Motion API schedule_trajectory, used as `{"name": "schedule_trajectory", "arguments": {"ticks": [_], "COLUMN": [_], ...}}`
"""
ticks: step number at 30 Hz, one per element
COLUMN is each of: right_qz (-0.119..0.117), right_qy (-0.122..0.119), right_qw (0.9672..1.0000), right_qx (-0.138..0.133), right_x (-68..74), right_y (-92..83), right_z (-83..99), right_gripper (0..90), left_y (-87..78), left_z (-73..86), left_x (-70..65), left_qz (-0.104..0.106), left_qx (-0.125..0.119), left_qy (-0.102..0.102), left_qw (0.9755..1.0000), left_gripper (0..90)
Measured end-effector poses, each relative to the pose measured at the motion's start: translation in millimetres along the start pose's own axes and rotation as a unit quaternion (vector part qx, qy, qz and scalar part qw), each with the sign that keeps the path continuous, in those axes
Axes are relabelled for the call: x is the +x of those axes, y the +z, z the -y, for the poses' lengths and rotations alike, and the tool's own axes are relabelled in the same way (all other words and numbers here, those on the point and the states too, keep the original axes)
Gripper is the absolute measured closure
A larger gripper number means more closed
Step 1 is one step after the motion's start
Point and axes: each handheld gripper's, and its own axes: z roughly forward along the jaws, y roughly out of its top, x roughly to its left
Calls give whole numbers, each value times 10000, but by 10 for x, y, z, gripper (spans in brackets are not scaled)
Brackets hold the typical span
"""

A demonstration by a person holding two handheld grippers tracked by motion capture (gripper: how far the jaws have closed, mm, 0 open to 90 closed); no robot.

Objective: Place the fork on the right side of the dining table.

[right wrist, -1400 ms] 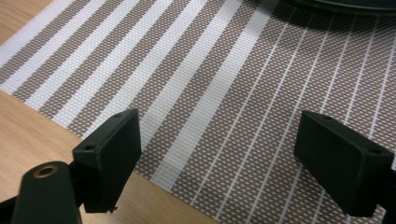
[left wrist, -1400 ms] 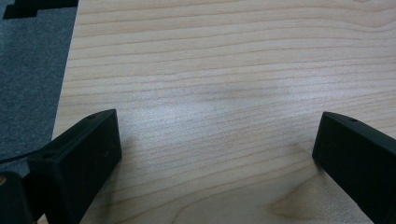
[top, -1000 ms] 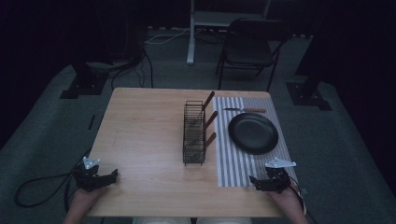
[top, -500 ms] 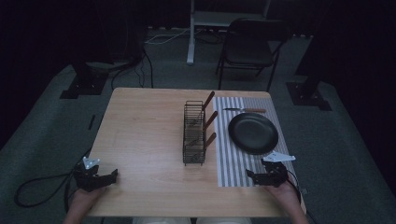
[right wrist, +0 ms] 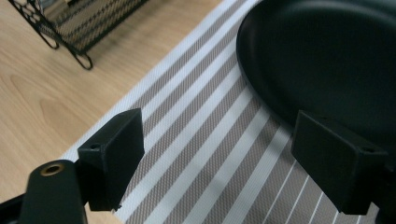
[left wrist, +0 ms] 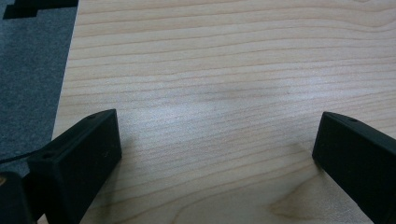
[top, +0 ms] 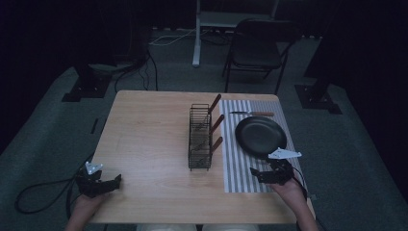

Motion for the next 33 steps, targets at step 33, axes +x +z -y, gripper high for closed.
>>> {"name": "schedule_trajectory", "arguments": {"ticks": [33], "right_qz": [-307], "right_qy": [-343], "right_qw": [9983], "right_qx": [-344], "right_x": [-67], "right_y": [210], "right_z": [-791], "right_gripper": [187], "left_y": [0], "left_z": [0], "left_x": [0], "left_qz": [0], "left_qx": [0], "left_qy": [2], "left_qw": [10000], "left_gripper": [16]}}
